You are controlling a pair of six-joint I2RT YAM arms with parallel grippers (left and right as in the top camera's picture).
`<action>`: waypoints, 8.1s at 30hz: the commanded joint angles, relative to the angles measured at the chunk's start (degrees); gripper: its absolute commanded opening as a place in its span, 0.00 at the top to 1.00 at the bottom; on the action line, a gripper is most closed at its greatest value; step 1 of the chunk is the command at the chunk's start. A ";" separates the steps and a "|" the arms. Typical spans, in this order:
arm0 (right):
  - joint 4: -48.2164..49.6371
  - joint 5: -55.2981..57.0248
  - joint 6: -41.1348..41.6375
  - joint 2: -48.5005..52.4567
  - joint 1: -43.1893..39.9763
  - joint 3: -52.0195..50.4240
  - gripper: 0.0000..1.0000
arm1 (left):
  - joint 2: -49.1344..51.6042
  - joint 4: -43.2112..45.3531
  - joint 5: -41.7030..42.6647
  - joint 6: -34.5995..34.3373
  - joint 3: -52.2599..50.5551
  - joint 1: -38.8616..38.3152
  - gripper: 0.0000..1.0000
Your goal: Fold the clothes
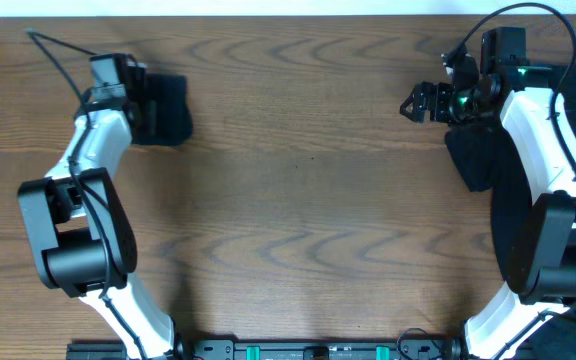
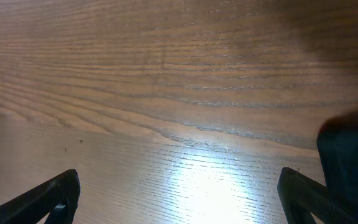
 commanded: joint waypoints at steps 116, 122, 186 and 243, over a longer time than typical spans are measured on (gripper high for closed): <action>-0.07 -0.20 -0.92 -0.55 0.00 0.76 0.01 | 2.21 -8.31 11.93 -21.57 -4.44 5.01 0.91; -0.07 -0.20 -0.92 -0.55 0.00 0.76 0.01 | 2.21 -7.74 14.27 -22.23 -5.51 5.01 0.91; -0.07 -0.20 -0.92 -0.55 0.00 0.76 0.01 | -18.05 -16.11 12.74 -21.51 -5.18 -4.37 0.02; 0.26 13.51 -17.49 -43.28 25.18 -0.11 0.01 | -18.05 -16.11 12.72 -21.51 -5.18 -4.37 0.02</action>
